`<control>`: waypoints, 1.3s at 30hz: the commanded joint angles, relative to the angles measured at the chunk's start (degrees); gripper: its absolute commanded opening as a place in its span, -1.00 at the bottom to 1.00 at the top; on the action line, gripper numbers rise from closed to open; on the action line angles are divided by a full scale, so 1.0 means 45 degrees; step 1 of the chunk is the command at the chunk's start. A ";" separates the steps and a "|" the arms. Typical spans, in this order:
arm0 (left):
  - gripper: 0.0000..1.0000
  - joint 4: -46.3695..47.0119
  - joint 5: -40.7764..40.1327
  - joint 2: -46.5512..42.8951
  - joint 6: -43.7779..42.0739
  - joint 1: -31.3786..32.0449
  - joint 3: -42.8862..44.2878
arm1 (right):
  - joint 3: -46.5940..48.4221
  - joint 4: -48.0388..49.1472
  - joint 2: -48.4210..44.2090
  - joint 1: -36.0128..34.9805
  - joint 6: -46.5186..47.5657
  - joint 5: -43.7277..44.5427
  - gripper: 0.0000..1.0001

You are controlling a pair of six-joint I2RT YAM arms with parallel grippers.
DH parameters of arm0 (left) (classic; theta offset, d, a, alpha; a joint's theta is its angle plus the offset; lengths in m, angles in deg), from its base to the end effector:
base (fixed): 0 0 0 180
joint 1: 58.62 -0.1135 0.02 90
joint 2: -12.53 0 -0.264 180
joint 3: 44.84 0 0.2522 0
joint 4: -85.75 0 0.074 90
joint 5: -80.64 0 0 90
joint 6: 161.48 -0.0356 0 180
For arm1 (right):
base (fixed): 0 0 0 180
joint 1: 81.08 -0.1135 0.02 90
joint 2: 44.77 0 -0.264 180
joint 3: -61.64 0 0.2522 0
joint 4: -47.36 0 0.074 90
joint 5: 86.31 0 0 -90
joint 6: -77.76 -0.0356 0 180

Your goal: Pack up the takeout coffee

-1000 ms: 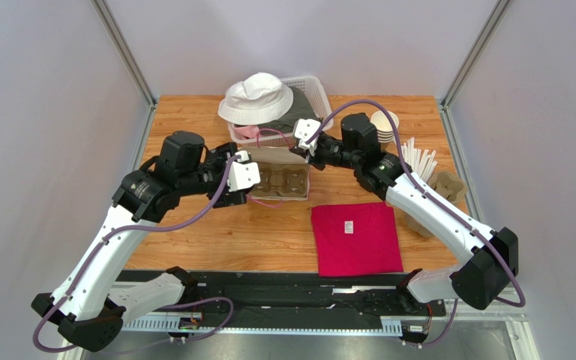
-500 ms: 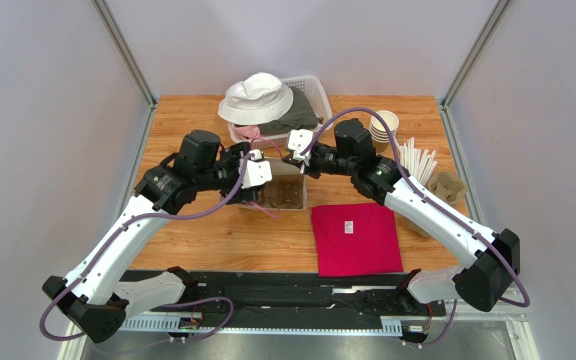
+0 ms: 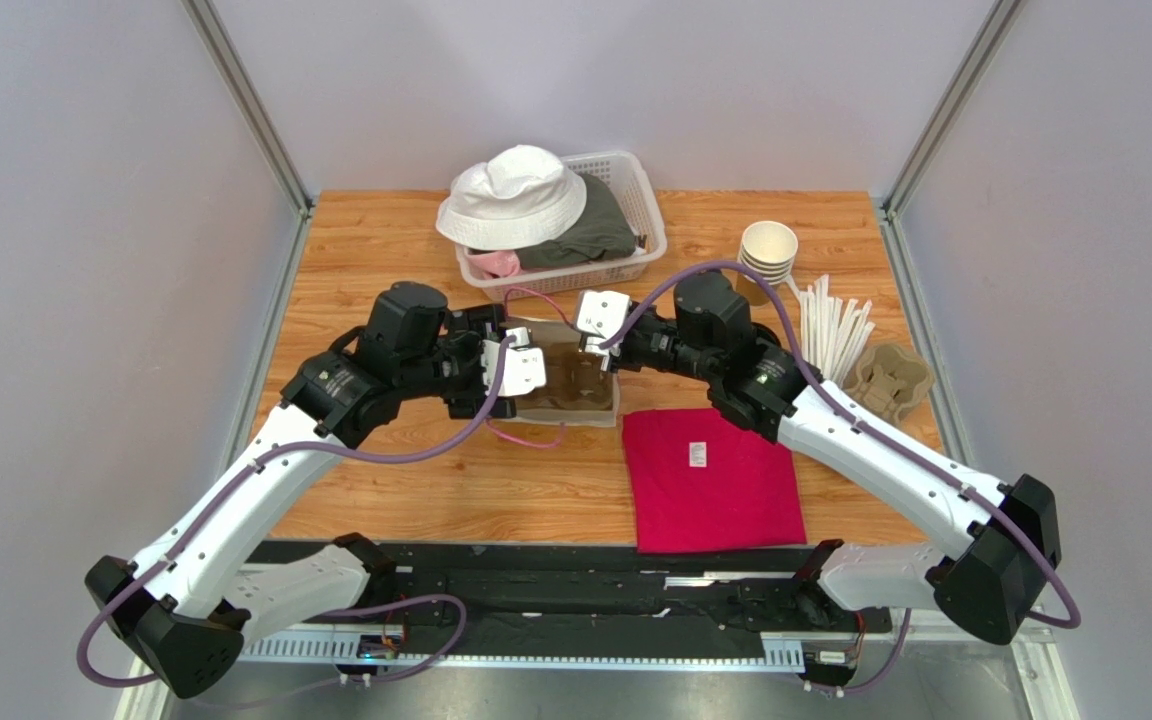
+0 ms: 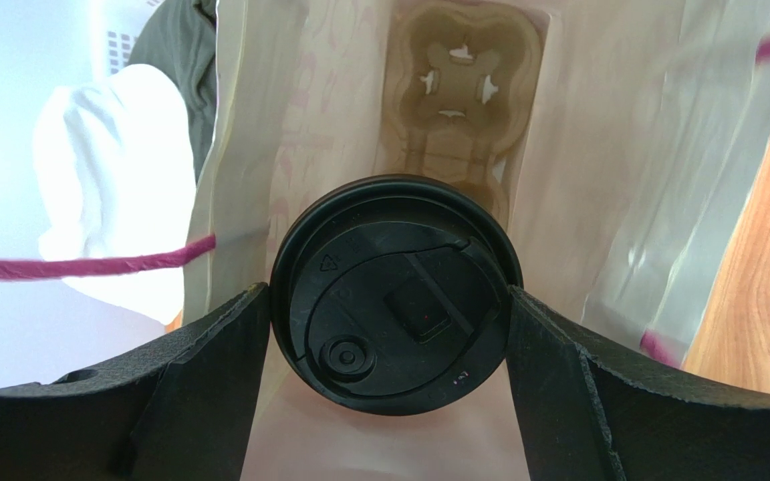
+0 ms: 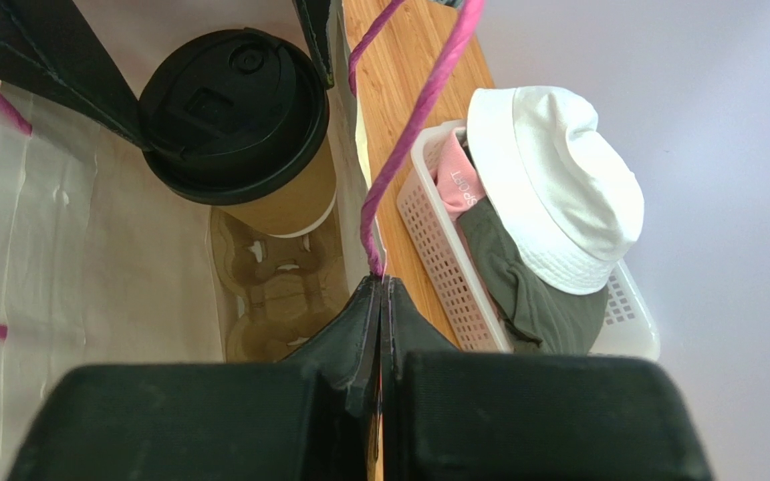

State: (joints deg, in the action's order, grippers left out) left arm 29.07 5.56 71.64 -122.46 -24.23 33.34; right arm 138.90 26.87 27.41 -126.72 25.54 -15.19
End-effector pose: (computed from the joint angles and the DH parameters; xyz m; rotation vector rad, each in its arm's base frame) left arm 0.1670 -0.1254 0.3563 1.5956 1.5211 -0.1289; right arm 0.1975 0.2184 0.3586 -1.3897 1.2111 0.3988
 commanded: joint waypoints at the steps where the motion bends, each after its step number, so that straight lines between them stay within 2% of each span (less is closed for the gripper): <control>1: -0.50 0.0727 0.0044 -0.0187 -0.0428 -0.0065 -0.0234 | -0.0245 0.1376 -0.0728 -0.0265 0.0686 -0.0005 -1.00; 11: -0.50 0.1158 -0.0034 -0.0245 -0.1736 -0.0045 -0.1463 | -0.0304 0.1279 -0.0904 -0.0754 -0.0210 0.0210 -1.00; 24: -0.51 0.1626 -0.0424 -0.0285 -0.3377 -0.0045 -0.1816 | 0.0068 0.0654 -0.0786 -0.0735 -0.1364 -0.0161 -1.00; 34: -0.53 0.1842 -0.0621 0.0419 -0.3377 -0.0064 -0.2421 | -0.0148 0.0459 -0.0788 -0.0677 -0.1618 -0.0591 -1.00; 39: -0.53 0.1393 -0.0308 0.0321 -0.3456 -0.0064 -0.2422 | 0.0359 -0.0555 -0.0397 -0.0520 -0.1521 -0.0572 -1.00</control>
State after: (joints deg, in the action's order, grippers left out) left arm 35.28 2.26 73.76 -136.36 -24.25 22.44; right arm 137.59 26.20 25.53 -129.50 19.64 -16.59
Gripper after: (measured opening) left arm 0.868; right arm 0.005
